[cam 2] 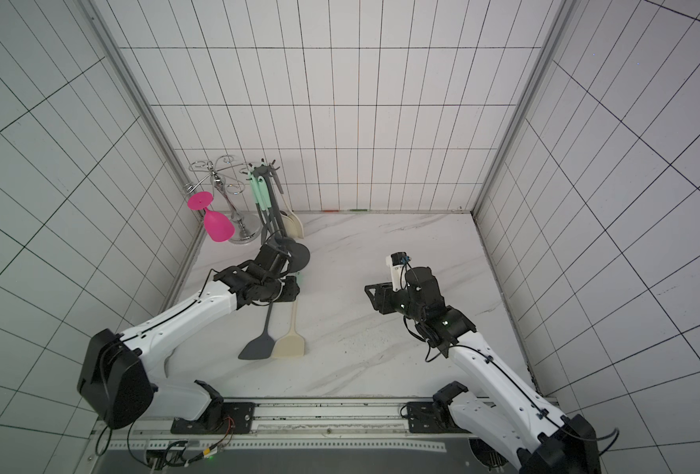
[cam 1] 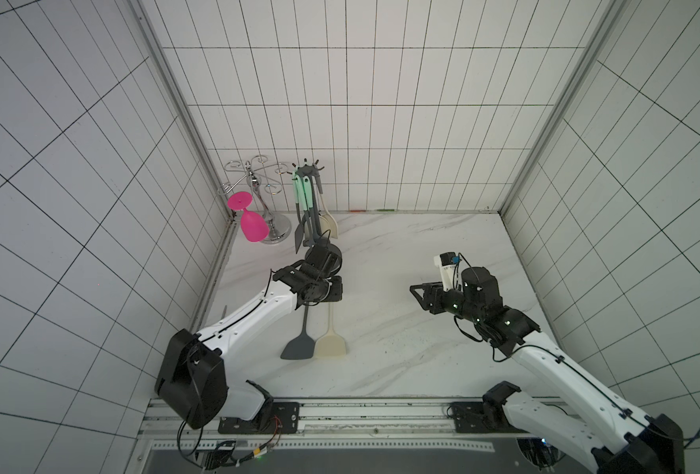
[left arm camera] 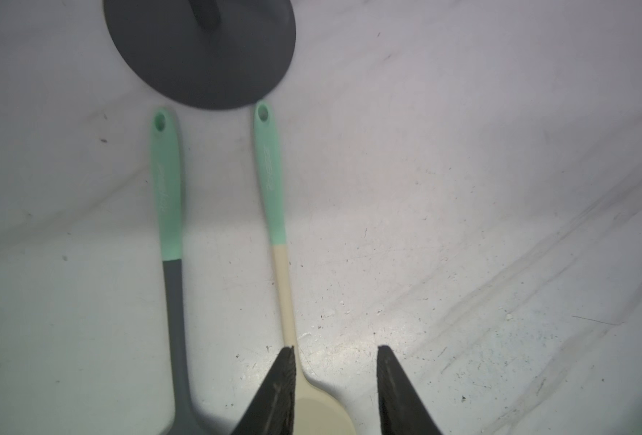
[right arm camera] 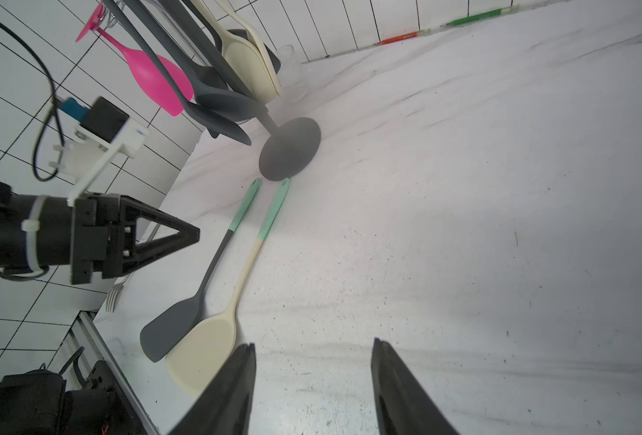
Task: Take the spatula off the kitchen utensil rack
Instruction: Place the spatula at the center of the board, then adjust the rack at the center of the board.
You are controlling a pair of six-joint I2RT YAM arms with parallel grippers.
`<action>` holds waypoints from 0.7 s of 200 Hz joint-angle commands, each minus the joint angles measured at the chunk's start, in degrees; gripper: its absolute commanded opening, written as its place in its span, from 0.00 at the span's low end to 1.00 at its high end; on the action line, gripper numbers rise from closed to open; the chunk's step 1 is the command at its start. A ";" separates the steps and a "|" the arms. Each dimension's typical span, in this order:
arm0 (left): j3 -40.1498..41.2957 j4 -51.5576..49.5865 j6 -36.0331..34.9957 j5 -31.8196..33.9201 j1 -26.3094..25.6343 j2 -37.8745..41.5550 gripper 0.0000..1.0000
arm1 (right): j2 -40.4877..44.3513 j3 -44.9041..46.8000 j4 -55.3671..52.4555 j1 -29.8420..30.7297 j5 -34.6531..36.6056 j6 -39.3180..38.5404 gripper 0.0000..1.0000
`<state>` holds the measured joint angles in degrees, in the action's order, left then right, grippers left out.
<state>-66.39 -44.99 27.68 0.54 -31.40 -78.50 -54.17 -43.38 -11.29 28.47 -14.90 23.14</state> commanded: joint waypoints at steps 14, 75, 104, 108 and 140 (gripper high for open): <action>-9.85 -6.71 -4.46 8.92 2.50 7.42 0.36 | -3.87 -8.13 -0.75 -0.47 0.48 -1.91 0.53; -12.14 6.32 -5.89 -4.92 23.97 13.34 0.52 | -18.58 -23.56 0.62 4.72 1.45 -4.18 0.51; -11.58 16.54 0.16 -28.58 37.43 8.16 0.53 | -25.44 -31.76 0.27 9.48 7.15 -7.86 0.51; -10.94 18.89 0.96 -31.20 38.29 7.61 0.53 | -26.50 -32.83 0.52 9.93 7.84 -8.37 0.51; -5.94 36.74 6.87 -39.52 39.70 4.87 0.53 | -36.25 -40.46 5.95 12.07 14.60 -11.67 0.52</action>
<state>-74.83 -24.45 29.28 -25.41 8.27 -72.62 -84.29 -77.58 -9.78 39.42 -7.33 15.42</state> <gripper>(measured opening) 0.530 0.518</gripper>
